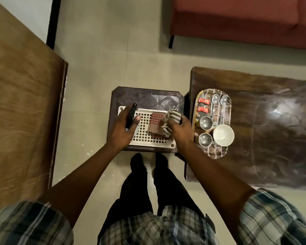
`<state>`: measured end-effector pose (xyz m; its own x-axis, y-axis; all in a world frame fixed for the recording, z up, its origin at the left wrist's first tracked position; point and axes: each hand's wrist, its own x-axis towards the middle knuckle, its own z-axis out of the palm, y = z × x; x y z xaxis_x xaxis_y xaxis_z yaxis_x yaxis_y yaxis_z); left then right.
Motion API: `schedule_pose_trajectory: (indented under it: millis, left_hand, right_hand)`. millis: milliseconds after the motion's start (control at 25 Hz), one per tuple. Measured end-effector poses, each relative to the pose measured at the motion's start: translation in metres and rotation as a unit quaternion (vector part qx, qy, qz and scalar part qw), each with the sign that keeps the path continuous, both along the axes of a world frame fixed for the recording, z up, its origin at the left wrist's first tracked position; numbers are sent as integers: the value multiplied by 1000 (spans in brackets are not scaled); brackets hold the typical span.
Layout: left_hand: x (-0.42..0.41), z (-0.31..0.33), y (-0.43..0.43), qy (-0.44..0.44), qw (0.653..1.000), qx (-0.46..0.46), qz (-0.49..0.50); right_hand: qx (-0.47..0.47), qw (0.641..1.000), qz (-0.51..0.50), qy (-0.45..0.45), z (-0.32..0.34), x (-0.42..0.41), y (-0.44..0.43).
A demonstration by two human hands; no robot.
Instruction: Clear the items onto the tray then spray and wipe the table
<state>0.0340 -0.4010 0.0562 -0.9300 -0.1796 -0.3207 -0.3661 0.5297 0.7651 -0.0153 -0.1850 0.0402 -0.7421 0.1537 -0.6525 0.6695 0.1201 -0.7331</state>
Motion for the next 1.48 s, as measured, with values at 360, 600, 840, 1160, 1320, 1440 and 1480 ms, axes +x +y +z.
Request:
schedule_pose_trajectory:
  millis: [360, 600, 840, 1160, 1320, 1440, 1480]
  left_hand:
    - [17, 127, 56, 106, 993, 45, -36]
    - [3, 186, 155, 147, 971, 115, -151]
    - [27, 203, 311, 141, 967, 125, -173]
    - [85, 209, 518, 96, 963, 185, -171]
    - [78, 206, 595, 89, 962, 192, -173]
    - [55, 199, 658, 100, 957, 183, -201]
    - [46, 199, 679, 96, 956, 177, -212]
  right_hand:
    - [-334, 913, -235, -22, 126, 51, 64]
    - [-355, 878, -321, 30, 173, 106, 159]
    - [-356, 823, -435, 77, 176, 183, 313]
    - [-361, 790, -475, 143, 211, 271, 532]
    - [-386, 763, -493, 159, 209, 268, 595]
    - [-384, 762, -494, 166, 205, 247, 649]
    - [-380, 760, -502, 162, 206, 239, 668]
